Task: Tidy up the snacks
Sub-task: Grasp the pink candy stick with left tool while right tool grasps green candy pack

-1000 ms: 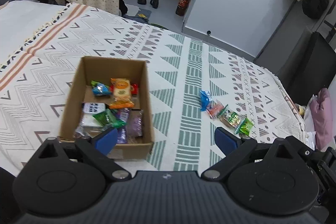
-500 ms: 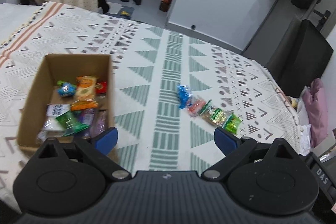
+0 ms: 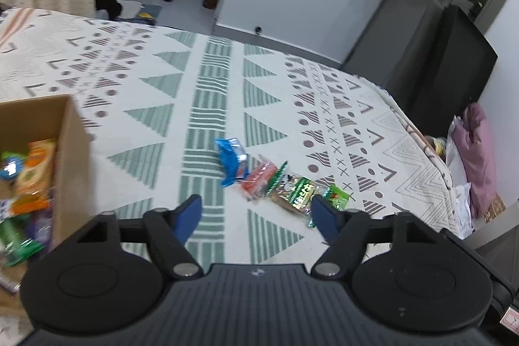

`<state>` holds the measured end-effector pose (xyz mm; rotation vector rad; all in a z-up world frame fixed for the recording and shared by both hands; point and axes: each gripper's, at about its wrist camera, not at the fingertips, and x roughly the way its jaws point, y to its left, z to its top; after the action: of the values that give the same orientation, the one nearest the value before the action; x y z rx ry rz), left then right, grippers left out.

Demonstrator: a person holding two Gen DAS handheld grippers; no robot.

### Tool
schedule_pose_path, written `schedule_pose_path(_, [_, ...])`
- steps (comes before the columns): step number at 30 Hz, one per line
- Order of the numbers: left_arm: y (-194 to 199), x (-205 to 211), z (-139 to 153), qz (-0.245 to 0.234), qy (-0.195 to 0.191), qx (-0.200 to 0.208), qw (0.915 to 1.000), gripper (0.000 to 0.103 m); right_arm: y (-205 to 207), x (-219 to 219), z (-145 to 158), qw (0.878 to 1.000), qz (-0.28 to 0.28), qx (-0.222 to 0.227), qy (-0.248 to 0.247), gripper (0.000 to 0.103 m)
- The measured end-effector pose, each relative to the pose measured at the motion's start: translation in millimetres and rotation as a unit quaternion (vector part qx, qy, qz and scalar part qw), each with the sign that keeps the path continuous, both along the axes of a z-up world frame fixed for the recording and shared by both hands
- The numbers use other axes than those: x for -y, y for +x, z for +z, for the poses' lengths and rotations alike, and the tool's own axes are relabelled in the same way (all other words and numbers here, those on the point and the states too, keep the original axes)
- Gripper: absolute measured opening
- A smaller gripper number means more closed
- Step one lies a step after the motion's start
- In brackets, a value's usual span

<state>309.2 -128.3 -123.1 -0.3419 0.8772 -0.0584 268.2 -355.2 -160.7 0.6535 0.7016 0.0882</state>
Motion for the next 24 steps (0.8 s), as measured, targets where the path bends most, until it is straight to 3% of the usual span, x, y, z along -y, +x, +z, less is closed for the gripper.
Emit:
schedule_pose_path(4, [26, 9, -16, -0.019, 0.008, -0.007, 0.9998, 0.058, 19, -1, -14, 1.000, -0.007, -0.017, -0.005, 0.056])
schedule_pose_path(20, [97, 35, -76, -0.057, 0.038, -0.038, 0.9969, 0.037, 72, -6, -51, 0.998, -0.011, -0.057, -0.026, 0.056])
schedule_pose_path(24, [106, 37, -89, -0.053, 0.046, -0.045, 0.9965, 0.036, 81, -7, -58, 0.998, -0.011, -0.064, -0.026, 0.053])
